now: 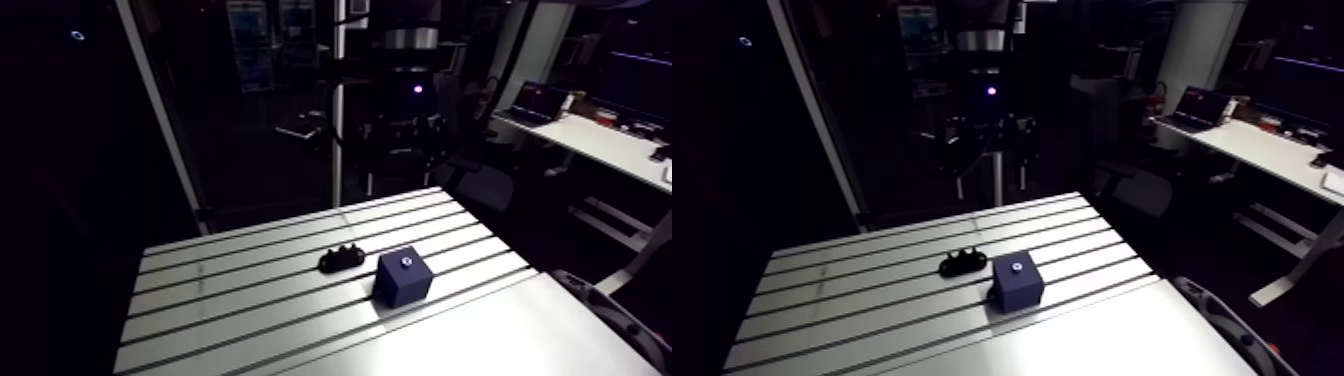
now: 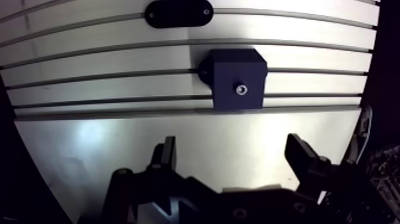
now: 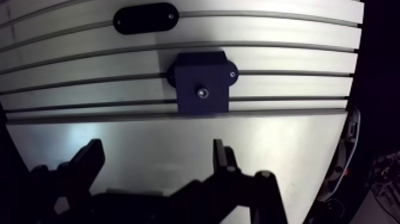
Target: Pick up the M10 bolt and insert it into the hole until fully seated.
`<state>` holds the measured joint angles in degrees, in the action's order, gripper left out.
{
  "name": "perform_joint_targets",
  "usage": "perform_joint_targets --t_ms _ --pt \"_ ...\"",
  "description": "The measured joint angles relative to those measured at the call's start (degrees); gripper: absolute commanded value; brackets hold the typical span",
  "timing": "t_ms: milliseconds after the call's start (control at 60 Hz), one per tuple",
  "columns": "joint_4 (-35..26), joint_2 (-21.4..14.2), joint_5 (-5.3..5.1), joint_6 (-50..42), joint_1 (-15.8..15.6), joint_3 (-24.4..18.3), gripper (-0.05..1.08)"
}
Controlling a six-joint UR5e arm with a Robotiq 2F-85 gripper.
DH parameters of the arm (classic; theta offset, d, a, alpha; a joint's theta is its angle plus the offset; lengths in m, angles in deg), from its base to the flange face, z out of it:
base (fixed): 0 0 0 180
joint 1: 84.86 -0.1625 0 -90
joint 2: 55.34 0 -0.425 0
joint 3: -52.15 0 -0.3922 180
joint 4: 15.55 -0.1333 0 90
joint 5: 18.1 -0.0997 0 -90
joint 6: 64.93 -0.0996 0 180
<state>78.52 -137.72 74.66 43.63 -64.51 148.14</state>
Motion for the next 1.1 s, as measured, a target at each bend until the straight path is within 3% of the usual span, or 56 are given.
perform_joint_targets --t_ms 917,1100 --pt "-10.0 1.1 -1.66 -8.4 -13.8 -17.4 0.01" --pt "-12.1 1.4 -1.75 -9.9 -15.3 -19.7 0.01"
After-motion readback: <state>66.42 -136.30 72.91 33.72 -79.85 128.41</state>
